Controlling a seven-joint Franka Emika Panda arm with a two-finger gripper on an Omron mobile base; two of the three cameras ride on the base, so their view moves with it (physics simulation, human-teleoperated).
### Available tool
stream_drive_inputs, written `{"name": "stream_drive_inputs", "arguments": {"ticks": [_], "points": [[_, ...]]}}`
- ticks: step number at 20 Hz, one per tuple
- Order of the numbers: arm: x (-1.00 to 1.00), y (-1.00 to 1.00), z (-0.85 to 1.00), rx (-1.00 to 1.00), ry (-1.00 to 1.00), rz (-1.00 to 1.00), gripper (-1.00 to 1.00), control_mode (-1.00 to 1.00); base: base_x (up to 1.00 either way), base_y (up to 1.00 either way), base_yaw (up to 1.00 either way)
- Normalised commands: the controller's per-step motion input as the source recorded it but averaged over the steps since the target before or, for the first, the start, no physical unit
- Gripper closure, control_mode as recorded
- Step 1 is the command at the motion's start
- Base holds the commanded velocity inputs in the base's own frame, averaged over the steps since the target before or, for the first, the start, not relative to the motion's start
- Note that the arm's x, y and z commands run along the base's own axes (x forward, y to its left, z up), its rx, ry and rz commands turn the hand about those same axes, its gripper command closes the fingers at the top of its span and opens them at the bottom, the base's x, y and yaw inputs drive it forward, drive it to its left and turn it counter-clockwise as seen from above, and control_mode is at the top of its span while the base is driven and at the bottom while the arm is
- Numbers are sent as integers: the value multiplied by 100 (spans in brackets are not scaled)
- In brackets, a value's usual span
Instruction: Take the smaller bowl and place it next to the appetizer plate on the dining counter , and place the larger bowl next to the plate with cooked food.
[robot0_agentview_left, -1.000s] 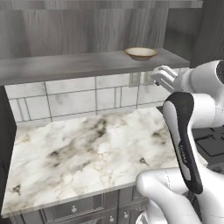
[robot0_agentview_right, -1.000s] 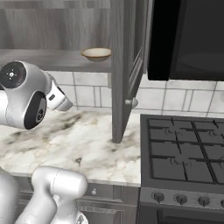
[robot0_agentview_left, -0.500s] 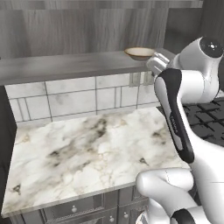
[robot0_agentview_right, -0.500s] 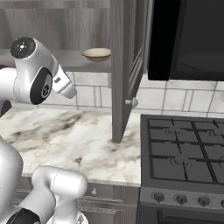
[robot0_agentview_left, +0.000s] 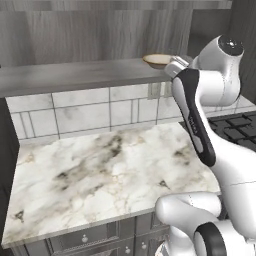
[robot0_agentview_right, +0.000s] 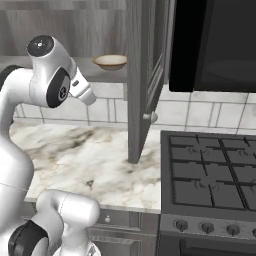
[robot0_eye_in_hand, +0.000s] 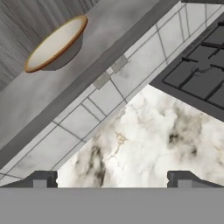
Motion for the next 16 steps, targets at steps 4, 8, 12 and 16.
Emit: {"name": "stream_drive_inputs", "arguments": {"ticks": [4,8,12,16], "points": [[32,-1,-8,-9,-7,-3,-100,-100,0,0,0],[27,-1,0,-5,0,-4,-100,-100,0,0,0],[16,0,7,0,0,-3,-100,-100,0,0,0],[12,-3,24,0,0,-1,-100,-100,0,0,0]]}}
